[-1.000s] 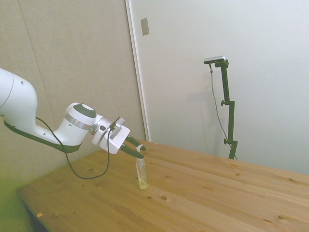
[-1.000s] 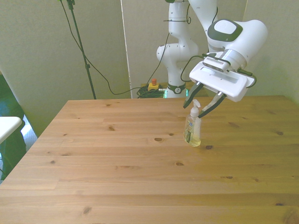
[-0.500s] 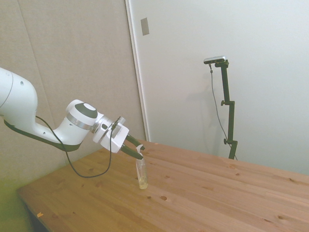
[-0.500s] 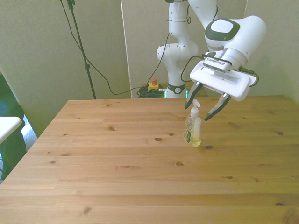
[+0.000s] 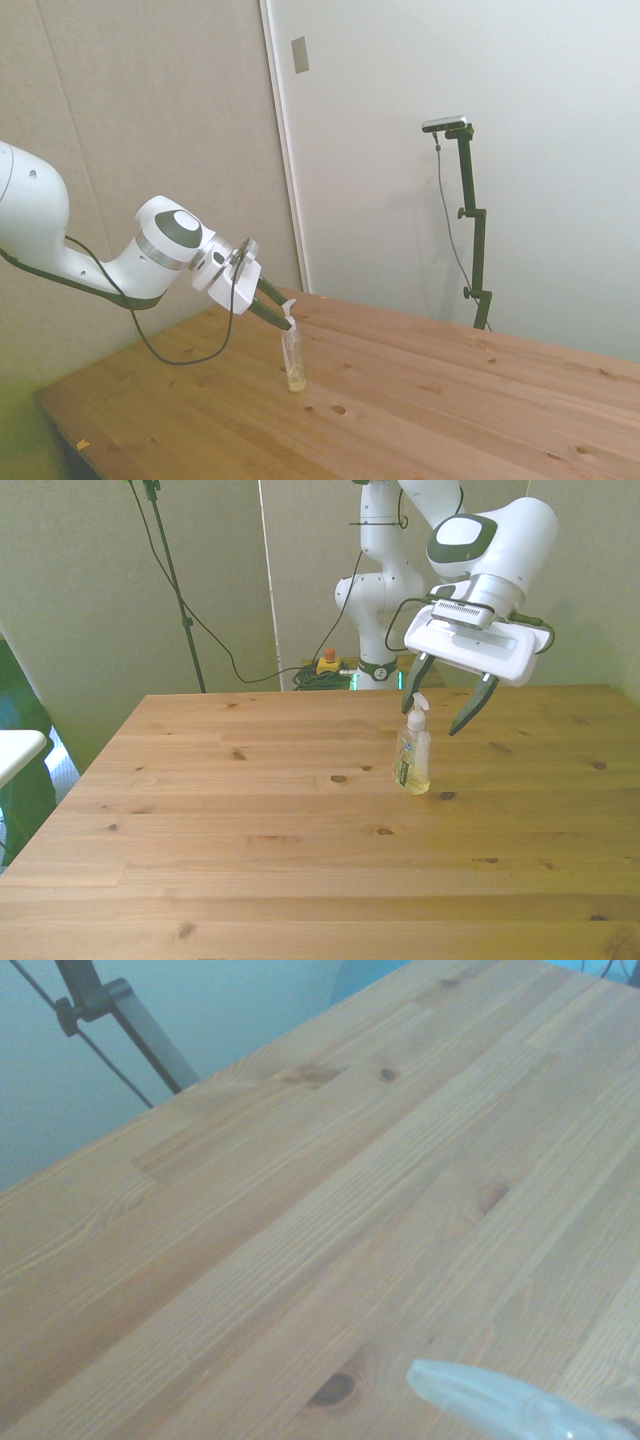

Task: Stand the sanitizer

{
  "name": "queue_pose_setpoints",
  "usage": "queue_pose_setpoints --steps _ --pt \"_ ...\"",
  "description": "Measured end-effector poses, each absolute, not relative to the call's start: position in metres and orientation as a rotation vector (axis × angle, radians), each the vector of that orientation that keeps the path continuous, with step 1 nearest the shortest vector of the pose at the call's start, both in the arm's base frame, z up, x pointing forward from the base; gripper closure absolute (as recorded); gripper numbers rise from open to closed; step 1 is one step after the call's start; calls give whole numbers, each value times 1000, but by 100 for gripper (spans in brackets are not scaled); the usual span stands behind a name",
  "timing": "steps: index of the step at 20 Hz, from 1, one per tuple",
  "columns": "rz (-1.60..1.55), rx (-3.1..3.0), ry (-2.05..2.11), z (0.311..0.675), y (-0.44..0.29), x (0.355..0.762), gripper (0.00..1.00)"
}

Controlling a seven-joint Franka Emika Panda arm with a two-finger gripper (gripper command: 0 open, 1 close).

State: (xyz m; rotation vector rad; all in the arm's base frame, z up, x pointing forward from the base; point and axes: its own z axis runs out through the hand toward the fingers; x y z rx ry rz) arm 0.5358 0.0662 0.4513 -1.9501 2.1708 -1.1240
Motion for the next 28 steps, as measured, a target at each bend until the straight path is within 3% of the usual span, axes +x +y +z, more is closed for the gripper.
queue_pose_setpoints --steps 14,28 --pt "-760 -2264 1908 461 95 484 0" --pt "-407 -2676 1457 465 59 431 0"
